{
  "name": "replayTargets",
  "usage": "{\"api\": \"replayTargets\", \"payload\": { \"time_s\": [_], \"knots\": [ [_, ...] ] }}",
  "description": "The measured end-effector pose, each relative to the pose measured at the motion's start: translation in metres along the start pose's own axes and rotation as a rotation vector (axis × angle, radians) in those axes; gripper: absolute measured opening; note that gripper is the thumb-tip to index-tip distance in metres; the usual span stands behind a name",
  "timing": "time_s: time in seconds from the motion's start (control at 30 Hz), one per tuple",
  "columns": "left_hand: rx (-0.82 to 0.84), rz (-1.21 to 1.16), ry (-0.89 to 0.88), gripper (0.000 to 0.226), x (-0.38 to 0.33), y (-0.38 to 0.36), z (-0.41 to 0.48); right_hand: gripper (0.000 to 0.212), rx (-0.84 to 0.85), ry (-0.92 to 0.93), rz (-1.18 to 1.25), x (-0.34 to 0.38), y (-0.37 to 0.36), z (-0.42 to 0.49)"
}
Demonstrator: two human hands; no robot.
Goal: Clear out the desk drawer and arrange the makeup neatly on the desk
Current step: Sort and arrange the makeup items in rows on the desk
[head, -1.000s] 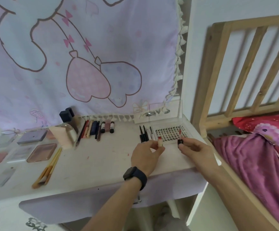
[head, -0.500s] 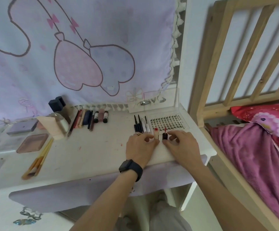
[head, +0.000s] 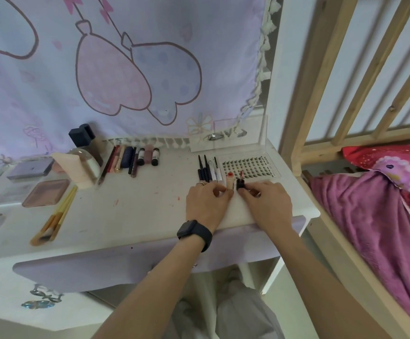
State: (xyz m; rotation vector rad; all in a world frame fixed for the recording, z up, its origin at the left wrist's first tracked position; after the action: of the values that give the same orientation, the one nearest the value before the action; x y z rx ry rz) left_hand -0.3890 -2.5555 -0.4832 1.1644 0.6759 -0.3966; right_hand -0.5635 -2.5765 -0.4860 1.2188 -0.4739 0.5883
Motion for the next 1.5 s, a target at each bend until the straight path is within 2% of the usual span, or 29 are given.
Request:
{"api": "replayTargets", "payload": {
  "time_s": [0.73,0.9,1.03,1.13,1.23,1.3,1.37,1.5],
  "knots": [
    [0.032,0.010,0.011,0.023,-0.004,0.002,-0.002,0.020,-0.018,0.060,-0.003,0.003,0.002,-0.001],
    [0.090,0.042,0.012,0.026,-0.007,0.008,-0.007,0.028,-0.020,0.062,-0.040,0.003,0.006,-0.011],
    [0.159,0.183,-0.069,0.027,-0.001,0.026,-0.019,0.020,-0.078,0.158,-0.057,0.007,0.009,-0.041],
    [0.128,0.278,-0.127,0.026,0.019,0.054,-0.030,0.016,-0.141,0.264,-0.081,0.022,0.001,-0.070],
    [0.103,0.332,-0.114,0.027,0.048,0.084,-0.034,0.017,-0.120,0.366,-0.084,0.047,-0.017,-0.086],
    [0.094,0.350,-0.077,0.027,0.069,0.104,-0.031,0.024,-0.072,0.436,-0.082,0.067,-0.031,-0.089],
    [0.082,0.344,-0.033,0.027,0.085,0.121,-0.023,0.043,-0.015,0.471,-0.126,0.085,-0.045,-0.086],
    [0.050,0.320,0.044,0.028,0.106,0.145,0.004,0.064,0.066,0.421,-0.313,0.097,-0.070,-0.072]
  ]
}}
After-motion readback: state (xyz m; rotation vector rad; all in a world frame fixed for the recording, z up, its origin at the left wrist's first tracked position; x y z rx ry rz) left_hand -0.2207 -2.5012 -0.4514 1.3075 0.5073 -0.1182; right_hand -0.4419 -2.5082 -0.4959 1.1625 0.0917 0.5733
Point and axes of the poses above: each hand's wrist, its own z-axis towards the middle knuckle, its own y-axis out of the back of the hand, x = y × z, the point moved 6 cm from there along z, towards the middle knuckle, and after that the axes turned 2 degrees about x, right-handed, at the moved point
